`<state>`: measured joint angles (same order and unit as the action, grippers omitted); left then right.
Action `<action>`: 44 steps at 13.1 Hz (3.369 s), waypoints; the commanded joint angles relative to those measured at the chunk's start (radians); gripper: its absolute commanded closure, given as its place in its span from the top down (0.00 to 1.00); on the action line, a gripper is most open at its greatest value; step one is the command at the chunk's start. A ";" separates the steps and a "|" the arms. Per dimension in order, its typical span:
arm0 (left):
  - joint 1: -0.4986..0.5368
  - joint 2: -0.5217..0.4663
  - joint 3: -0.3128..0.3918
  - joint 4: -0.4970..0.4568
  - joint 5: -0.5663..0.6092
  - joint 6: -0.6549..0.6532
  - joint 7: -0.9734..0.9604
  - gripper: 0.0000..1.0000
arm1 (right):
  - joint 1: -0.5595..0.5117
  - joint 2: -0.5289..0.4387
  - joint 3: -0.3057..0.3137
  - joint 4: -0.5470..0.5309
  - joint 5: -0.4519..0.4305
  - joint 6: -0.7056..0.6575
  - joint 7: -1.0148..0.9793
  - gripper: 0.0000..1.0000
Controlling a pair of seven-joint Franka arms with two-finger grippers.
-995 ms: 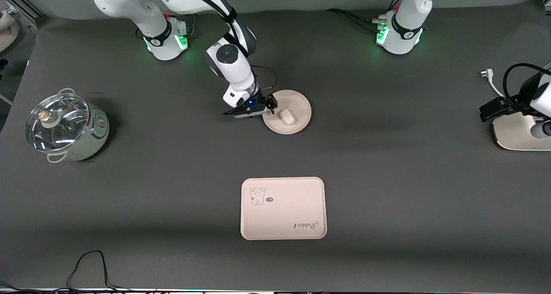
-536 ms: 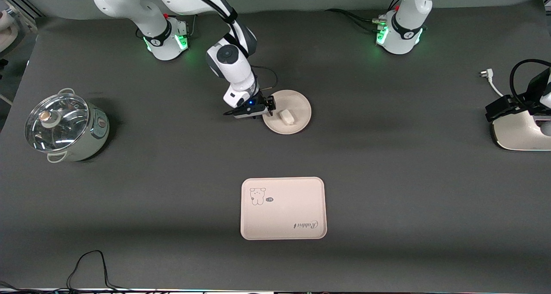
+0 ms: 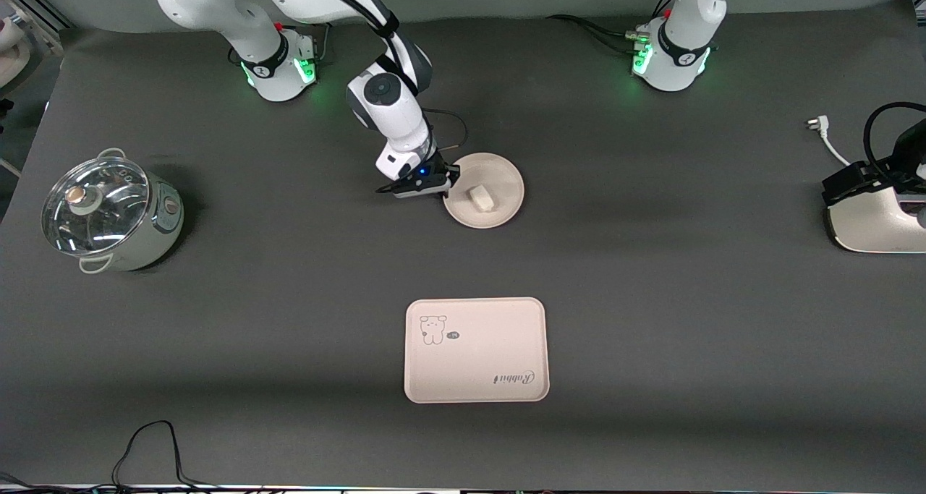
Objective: Place bun in plate and plate on tray
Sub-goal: 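Reach the right gripper to the plate rim and grasp it, then lift the plate with the right gripper and carry it onto the tray, then lower the plate onto the tray and open the right gripper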
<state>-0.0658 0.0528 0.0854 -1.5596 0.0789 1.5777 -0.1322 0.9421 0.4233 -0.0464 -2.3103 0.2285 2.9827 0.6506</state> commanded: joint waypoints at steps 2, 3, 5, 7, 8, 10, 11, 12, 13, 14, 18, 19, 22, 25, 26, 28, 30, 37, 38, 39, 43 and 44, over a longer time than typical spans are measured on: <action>0.007 0.005 0.001 0.024 0.007 -0.024 0.016 1.00 | 0.001 -0.024 -0.010 0.000 0.017 -0.007 0.006 0.00; 0.007 0.007 0.001 0.024 0.007 -0.024 0.017 1.00 | -0.008 -0.056 -0.015 0.000 0.015 -0.033 0.003 0.00; 0.007 0.009 0.001 0.024 0.005 -0.024 0.017 1.00 | -0.064 -0.162 -0.013 0.002 0.018 -0.149 -0.008 0.00; 0.007 0.009 0.001 0.024 0.005 -0.024 0.017 1.00 | -0.095 -0.254 -0.012 0.006 0.026 -0.241 -0.011 0.00; 0.007 0.009 0.001 0.026 0.005 -0.024 0.020 1.00 | -0.098 -0.286 -0.012 0.008 0.050 -0.266 -0.011 0.00; 0.007 0.009 0.001 0.026 0.005 -0.024 0.017 1.00 | -0.098 -0.310 -0.012 0.011 0.106 -0.274 -0.028 0.00; 0.007 0.009 0.001 0.024 0.005 -0.024 0.019 1.00 | -0.098 -0.304 -0.012 0.021 0.111 -0.274 -0.031 0.00; 0.009 0.009 0.001 0.024 0.005 -0.024 0.019 1.00 | -0.100 -0.293 -0.013 0.037 0.112 -0.272 -0.032 0.00; 0.007 0.009 0.001 0.024 0.005 -0.024 0.020 1.00 | -0.103 -0.270 -0.015 0.064 0.112 -0.272 -0.032 0.00; 0.009 0.009 0.001 0.024 0.005 -0.024 0.020 1.00 | -0.133 -0.233 -0.013 0.110 0.111 -0.272 -0.034 0.00; 0.014 0.012 0.001 0.024 -0.002 -0.022 0.019 1.00 | -0.238 -0.014 -0.013 0.406 0.112 -0.316 -0.092 0.00; 0.014 0.012 0.001 0.026 -0.002 -0.024 0.017 1.00 | -0.267 0.039 -0.015 0.504 0.112 -0.368 -0.106 0.00; 0.012 0.012 -0.001 0.026 -0.005 -0.024 0.019 1.00 | -0.339 0.201 -0.013 0.780 0.114 -0.470 -0.106 0.00; -0.002 0.010 -0.007 0.032 -0.011 -0.024 0.011 1.00 | -0.373 0.340 -0.013 0.964 0.114 -0.488 -0.105 0.00; -0.006 0.010 -0.009 0.032 -0.024 -0.024 0.009 1.00 | -0.374 0.379 -0.015 0.989 0.112 -0.487 -0.104 0.00; -0.009 0.010 -0.009 0.033 -0.060 -0.025 0.009 1.00 | -0.374 0.443 -0.013 1.025 0.111 -0.475 -0.091 0.00; -0.014 0.012 -0.021 0.032 -0.068 -0.027 0.008 1.00 | -0.374 0.488 -0.015 1.031 0.111 -0.426 -0.091 0.00; -0.014 0.012 -0.022 0.033 -0.068 -0.047 0.005 1.00 | -0.371 0.557 -0.012 1.025 0.118 -0.356 -0.091 0.00; -0.012 0.012 -0.022 0.033 -0.067 -0.048 0.005 1.00 | -0.370 0.557 -0.012 1.023 0.118 -0.356 -0.086 0.14; -0.011 0.012 -0.022 0.033 -0.067 -0.047 0.006 1.00 | -0.371 0.555 -0.010 1.023 0.118 -0.356 -0.086 0.49; -0.009 0.012 -0.021 0.035 -0.068 -0.045 0.006 1.00 | -0.376 0.516 -0.013 1.008 0.115 -0.407 -0.094 1.00; -0.009 0.012 -0.021 0.035 -0.068 -0.047 0.006 1.00 | -0.376 0.488 -0.015 1.003 0.115 -0.445 -0.092 1.00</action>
<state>-0.0730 0.0553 0.0610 -1.5554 0.0185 1.5606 -0.1317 0.5684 0.9576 -0.0596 -1.3031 0.3159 2.6017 0.5735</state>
